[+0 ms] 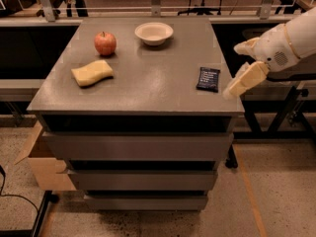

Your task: Move rxbar blueberry near paper bowl

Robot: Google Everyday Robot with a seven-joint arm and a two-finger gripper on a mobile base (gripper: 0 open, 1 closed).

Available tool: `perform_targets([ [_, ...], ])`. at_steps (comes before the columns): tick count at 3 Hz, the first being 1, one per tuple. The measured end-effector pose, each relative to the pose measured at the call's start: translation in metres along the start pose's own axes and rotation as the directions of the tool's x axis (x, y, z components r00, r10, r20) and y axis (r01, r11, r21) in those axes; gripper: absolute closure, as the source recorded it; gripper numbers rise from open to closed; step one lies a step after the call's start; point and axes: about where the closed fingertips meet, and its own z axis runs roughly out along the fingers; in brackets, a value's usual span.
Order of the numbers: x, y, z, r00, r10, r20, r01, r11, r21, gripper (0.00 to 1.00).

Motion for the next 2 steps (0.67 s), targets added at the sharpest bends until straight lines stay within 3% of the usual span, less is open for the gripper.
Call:
perform_targets([
  [1, -0.001, -0.021, 0.024, 1.0, 0.0, 0.023, 0.001, 0.9977, -0.068, 0.0],
  [2, -0.002, -0.035, 0.046, 0.999, -0.044, -0.015, 0.042, 0.9925, -0.115, 0.0],
])
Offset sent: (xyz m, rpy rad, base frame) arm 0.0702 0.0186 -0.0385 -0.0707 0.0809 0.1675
